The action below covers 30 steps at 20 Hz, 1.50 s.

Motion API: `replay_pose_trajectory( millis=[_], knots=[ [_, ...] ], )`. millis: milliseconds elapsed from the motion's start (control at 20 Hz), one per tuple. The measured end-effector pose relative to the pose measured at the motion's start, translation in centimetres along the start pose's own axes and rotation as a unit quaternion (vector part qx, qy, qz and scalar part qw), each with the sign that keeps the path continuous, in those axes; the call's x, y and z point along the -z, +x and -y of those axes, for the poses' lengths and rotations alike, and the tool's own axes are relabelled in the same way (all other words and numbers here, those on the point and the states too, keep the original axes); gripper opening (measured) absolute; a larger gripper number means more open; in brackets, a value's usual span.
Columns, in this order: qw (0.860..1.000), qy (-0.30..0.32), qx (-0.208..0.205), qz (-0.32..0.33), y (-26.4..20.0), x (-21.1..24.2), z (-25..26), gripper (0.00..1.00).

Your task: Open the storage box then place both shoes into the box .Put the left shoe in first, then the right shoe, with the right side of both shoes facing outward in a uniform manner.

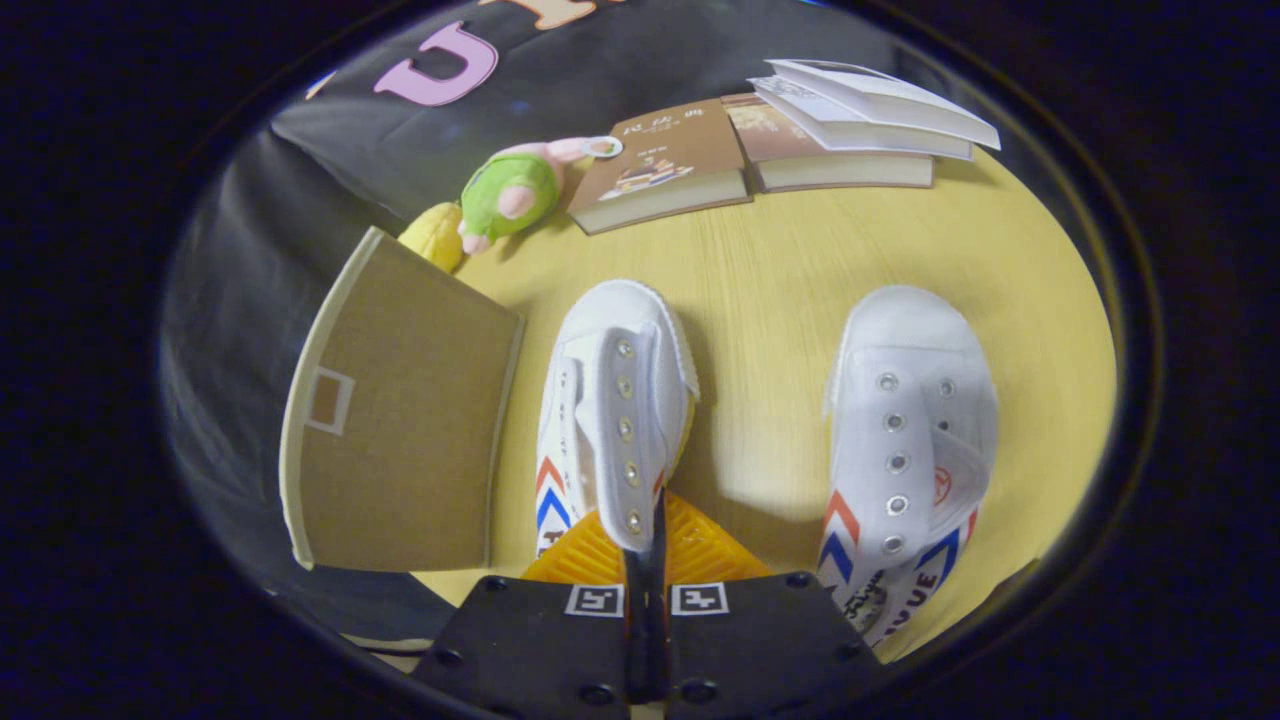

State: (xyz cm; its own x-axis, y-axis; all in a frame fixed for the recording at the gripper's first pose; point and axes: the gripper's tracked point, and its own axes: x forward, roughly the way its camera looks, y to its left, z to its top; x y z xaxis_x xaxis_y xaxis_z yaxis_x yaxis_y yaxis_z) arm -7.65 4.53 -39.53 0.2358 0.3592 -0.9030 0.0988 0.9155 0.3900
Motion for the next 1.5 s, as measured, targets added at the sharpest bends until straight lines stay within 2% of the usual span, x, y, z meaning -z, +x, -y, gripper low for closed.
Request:
replay_pose_trajectory(
  millis=[300,550,800,1050,1250,1500],
  knots=[
    [0.994,0.077,-0.063,0.044,-4.4,-2.8,-5.3,0.03],
    [0.991,0.069,-0.077,0.088,-8.8,-6.0,-9.9,0.03],
    [0.988,0.060,-0.097,0.101,-10.6,-7.2,-15.8,0.03],
    [0.991,0.029,-0.105,0.084,-9.2,-5.9,-21.7,0.03],
    [0.993,0.006,-0.102,0.058,-5.8,-4.5,-25.3,0.03],
    [0.998,-0.021,-0.058,0.028,-1.0,-2.7,-25.9,0.04]
  ],
)
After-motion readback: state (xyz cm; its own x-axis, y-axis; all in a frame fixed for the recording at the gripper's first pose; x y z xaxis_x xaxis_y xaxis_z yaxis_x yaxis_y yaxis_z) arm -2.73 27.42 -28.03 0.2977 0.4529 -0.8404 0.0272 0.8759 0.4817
